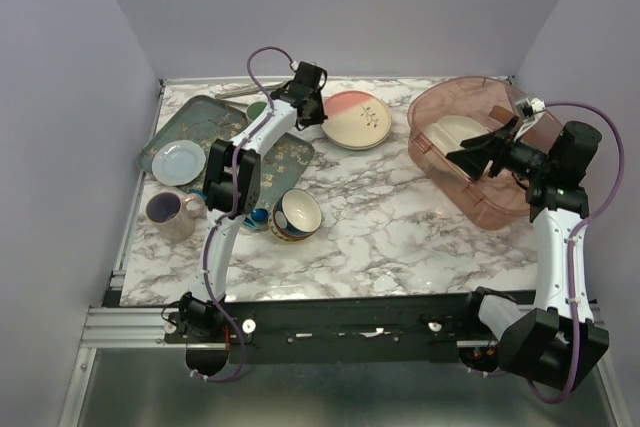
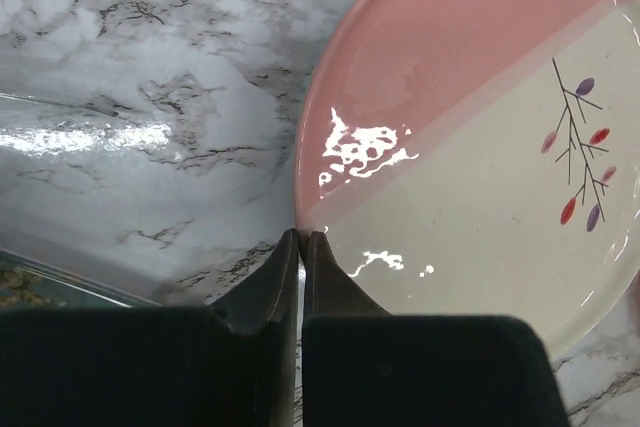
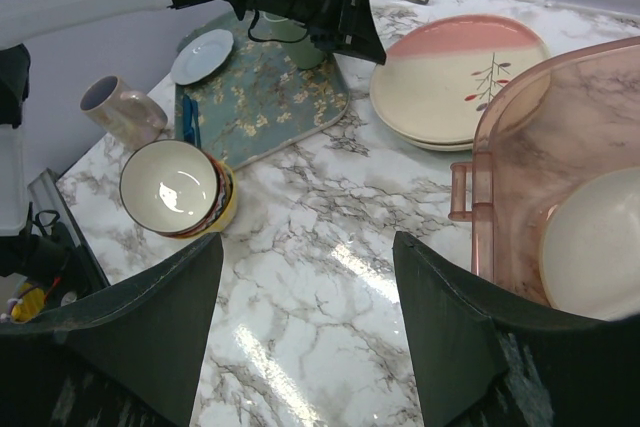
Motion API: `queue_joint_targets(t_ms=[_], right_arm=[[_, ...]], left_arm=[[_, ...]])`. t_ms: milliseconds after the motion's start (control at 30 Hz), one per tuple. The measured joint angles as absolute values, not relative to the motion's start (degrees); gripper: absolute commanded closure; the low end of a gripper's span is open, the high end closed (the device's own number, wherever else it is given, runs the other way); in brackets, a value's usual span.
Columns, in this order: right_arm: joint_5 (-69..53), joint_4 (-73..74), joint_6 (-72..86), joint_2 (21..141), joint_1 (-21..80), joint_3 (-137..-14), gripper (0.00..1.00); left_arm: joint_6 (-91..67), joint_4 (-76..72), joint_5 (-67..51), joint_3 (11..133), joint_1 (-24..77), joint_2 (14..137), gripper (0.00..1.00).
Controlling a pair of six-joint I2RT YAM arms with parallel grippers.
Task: Place the mixed dishes into the plastic bin
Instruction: Pick up the plate at the center of the board.
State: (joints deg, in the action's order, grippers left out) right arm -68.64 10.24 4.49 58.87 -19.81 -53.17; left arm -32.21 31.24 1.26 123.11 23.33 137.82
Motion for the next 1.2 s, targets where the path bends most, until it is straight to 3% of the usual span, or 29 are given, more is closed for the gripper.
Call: queue_joint_targets(t_ms=[367, 533, 733, 833, 1200], right_arm=[[-68.64, 10.24, 4.47, 58.87, -19.81, -53.17, 0.23], [-68.66, 10.24, 4.49, 58.87, -19.81, -53.17, 0.23], [-68.66, 10.26, 4.49, 58.87, -19.81, -53.17, 0.23], [-68.66, 10.26, 4.49, 58.89, -19.81, -53.17, 0.23], [-68.69, 10.24, 4.49, 59.05, -19.81, -53.17, 0.23]], left_arm=[[-32.18, 28.21, 3.25, 116.36, 23.20, 133.53, 0.93], [-32.42, 27.20, 3.75, 115.00, 23.20, 133.05, 0.75], [-32.36, 27.29, 4.16, 114.83, 23.18, 133.05, 0.60], [-32.36, 27.38, 4.21, 114.80, 23.00, 133.05, 0.55], [-33.56, 24.40, 3.25, 112.03, 22.39, 132.75, 0.51]])
